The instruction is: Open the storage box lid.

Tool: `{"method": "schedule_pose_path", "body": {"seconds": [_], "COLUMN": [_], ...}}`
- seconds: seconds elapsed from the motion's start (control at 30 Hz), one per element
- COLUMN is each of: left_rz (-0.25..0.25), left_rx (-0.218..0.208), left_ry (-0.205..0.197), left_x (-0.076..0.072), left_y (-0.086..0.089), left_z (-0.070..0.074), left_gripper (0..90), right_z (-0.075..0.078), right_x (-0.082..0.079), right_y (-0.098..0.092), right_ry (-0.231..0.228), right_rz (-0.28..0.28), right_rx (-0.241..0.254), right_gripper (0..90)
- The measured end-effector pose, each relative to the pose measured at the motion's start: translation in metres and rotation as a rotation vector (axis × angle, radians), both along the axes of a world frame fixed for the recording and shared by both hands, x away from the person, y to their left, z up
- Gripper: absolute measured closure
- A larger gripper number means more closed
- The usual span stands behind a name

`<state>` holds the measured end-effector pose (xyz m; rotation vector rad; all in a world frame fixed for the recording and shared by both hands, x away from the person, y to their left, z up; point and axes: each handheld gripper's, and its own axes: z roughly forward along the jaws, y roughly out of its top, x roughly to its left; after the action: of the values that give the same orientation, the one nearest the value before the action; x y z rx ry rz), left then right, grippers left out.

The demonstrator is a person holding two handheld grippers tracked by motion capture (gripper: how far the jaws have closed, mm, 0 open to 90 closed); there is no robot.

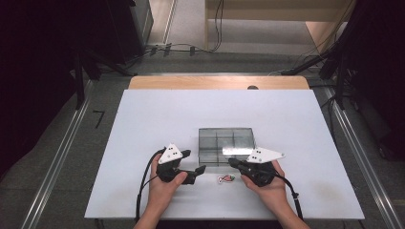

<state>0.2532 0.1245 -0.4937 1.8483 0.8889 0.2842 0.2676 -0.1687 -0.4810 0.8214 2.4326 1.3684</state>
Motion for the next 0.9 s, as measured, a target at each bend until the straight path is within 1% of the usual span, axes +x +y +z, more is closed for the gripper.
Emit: {"method": "schedule_pose_path", "body": {"seconds": [0.07, 0.27, 0.37, 0.43, 0.53, 0.63, 0.7, 0.8, 0.9], "left_rz": [0.002, 0.022, 0.028, 0.027, 0.025, 0.021, 0.02, 0.019, 0.019], "left_rx": [-0.011, -0.001, -0.009, -0.015, -0.022, -0.027, -0.034, -0.049, -0.054], "left_ry": [-0.008, -0.004, 0.001, -0.006, -0.014, -0.023, -0.019, -0.014, -0.018], "left_x": [0.0, 0.006, 0.009, 0.012, 0.016, 0.019, 0.021, 0.023, 0.024], "left_y": [0.0, -0.003, -0.006, -0.007, -0.01, -0.011, -0.011, -0.01, -0.01], "left_z": [0.003, 0.005, 0.007, 0.009, 0.013, 0.016, 0.016, 0.016, 0.017], "left_gripper": [29.9, 54.4, 65.0, 72.4, 80.8, 86.8, 89.2, 89.7, 89.8], "right_z": [0.004, 0.011, 0.015, 0.017, 0.018, 0.018, 0.018, 0.017, 0.015], "right_x": [0.001, 0.005, 0.007, 0.008, 0.009, 0.008, 0.008, 0.009, 0.009], "right_y": [-0.001, -0.003, -0.004, -0.004, -0.006, -0.007, -0.009, -0.014, -0.021], "right_ry": [-0.005, -0.019, -0.026, -0.028, -0.031, -0.032, -0.039, -0.044, -0.036], "right_rz": [-0.006, -0.019, -0.027, -0.03, -0.035, -0.031, -0.031, -0.036, -0.051], "right_rx": [0.004, 0.02, 0.026, 0.027, 0.03, 0.023, 0.016, 0.007, 0.004], "right_gripper": [88.4, 88.4, 88.4, 88.4, 88.4, 88.4, 88.4, 88.4, 88.3]}}
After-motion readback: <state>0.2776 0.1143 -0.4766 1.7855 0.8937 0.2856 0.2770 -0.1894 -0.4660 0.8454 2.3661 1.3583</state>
